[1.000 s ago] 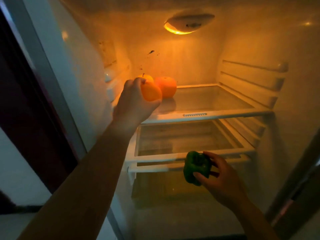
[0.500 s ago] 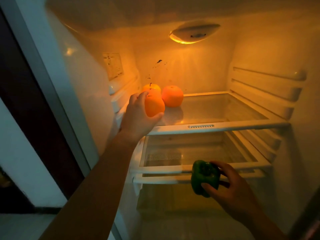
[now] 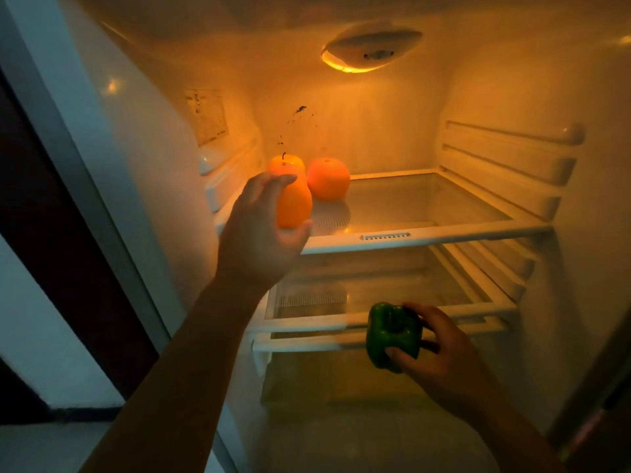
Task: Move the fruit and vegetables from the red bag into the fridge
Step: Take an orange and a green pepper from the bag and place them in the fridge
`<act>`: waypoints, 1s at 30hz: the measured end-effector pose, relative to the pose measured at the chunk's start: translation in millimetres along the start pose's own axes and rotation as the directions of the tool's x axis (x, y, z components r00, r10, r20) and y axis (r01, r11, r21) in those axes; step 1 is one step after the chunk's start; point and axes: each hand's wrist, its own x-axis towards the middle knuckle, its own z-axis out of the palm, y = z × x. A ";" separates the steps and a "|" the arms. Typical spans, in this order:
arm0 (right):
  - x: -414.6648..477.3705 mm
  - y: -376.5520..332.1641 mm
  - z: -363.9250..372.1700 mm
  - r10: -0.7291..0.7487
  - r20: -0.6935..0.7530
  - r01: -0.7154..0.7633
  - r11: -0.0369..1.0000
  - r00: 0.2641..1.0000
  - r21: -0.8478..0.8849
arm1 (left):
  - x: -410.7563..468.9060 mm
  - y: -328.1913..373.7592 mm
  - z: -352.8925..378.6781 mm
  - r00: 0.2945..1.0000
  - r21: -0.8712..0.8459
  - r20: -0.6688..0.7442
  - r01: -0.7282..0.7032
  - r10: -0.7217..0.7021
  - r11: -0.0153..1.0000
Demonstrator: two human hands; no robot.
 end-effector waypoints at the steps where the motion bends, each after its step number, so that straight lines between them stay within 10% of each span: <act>1: -1.6 4.2 -1.3 0.007 -0.003 -0.007 1.000 1.000 0.009 | -11.3 5.6 -3.0 0.999 -0.020 -0.020 -0.041 0.041 0.999; 9: -20.7 49.2 -5.7 0.118 0.016 -0.119 0.990 0.993 0.077 | -115.9 6.6 25.7 0.959 -0.142 0.274 -0.036 0.075 0.989; 15: -28.8 70.1 -2.1 0.146 0.014 -0.146 0.989 0.989 0.038 | -166.4 -11.2 56.8 0.755 -0.017 0.653 0.093 -0.059 0.995; 30: -43.8 95.2 -1.6 0.160 0.004 -0.160 0.987 0.987 0.034 | -181.4 -33.1 67.2 0.773 0.011 0.614 0.195 -0.160 0.981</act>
